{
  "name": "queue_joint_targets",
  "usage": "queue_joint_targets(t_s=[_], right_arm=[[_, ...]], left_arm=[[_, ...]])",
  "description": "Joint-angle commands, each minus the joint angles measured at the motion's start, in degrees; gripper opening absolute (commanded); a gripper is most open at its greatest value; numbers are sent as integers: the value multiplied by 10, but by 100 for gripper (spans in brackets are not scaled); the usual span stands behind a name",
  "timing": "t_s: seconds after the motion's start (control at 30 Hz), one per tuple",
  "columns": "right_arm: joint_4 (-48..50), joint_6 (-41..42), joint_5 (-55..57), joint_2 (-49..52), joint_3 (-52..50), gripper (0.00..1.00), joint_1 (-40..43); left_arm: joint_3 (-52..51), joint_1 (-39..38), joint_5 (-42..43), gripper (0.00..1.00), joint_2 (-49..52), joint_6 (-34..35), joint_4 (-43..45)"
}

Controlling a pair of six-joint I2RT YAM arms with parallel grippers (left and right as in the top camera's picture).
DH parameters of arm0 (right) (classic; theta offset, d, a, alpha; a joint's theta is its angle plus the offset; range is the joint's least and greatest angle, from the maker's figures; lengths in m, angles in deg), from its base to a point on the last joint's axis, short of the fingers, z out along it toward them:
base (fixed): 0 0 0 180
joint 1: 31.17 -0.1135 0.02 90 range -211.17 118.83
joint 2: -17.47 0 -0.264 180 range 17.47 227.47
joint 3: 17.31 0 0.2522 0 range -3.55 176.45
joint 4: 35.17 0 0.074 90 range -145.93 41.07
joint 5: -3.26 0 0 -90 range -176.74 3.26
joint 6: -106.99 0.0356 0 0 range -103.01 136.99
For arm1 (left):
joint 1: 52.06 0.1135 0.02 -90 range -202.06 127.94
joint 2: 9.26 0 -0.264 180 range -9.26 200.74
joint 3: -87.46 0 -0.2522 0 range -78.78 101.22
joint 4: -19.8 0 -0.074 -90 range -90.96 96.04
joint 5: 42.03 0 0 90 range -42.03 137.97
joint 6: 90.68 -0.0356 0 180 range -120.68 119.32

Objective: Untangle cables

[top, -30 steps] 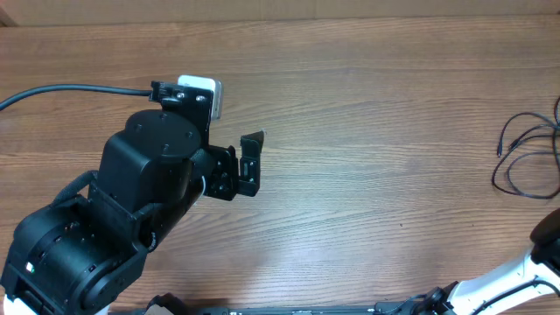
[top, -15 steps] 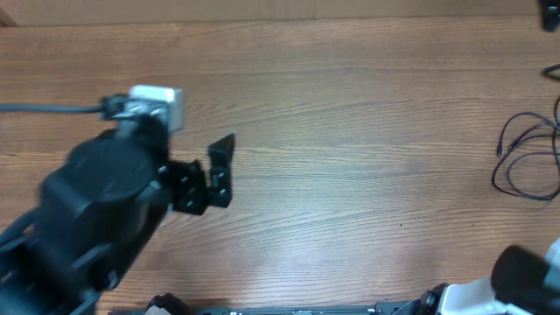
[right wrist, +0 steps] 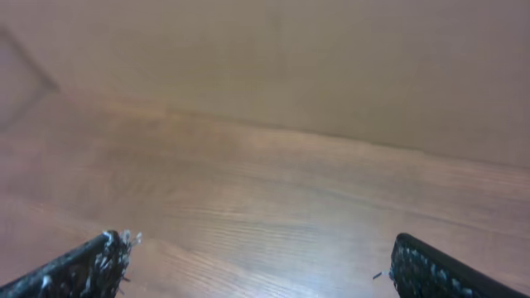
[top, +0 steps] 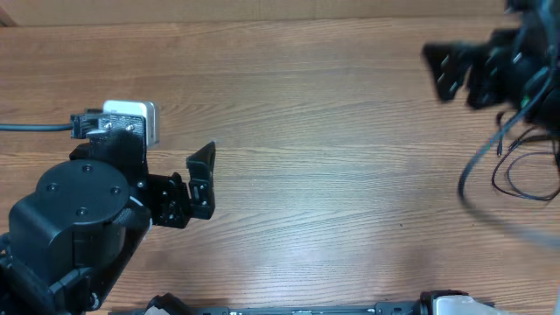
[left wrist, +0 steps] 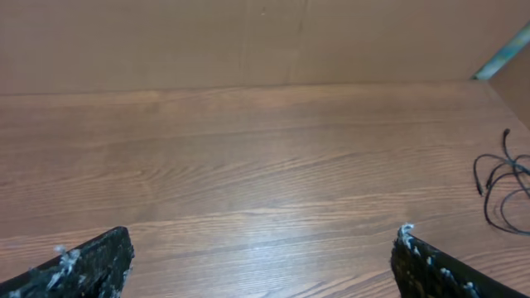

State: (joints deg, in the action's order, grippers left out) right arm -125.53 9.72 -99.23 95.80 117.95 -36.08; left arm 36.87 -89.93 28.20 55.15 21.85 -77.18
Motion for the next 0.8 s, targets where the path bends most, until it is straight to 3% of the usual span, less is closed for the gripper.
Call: queue_joint_targets(t_s=[0.0,0.2,0.33,0.77], right_arm=[[-31,-8,125,-30,8,100,-68],[-119,5,194,-63,7,100,-180],[-151,56,269,-85,4,100,-221],[-204,135,306,-242,-116,100,-262]], left_arm=[[5,-3,-3,99,-19,20,0],[5,-3,5,99,-59,19,3],[5,-3,5,99,-76,20,3],[5,-3,3,98,-78,24,-5]])
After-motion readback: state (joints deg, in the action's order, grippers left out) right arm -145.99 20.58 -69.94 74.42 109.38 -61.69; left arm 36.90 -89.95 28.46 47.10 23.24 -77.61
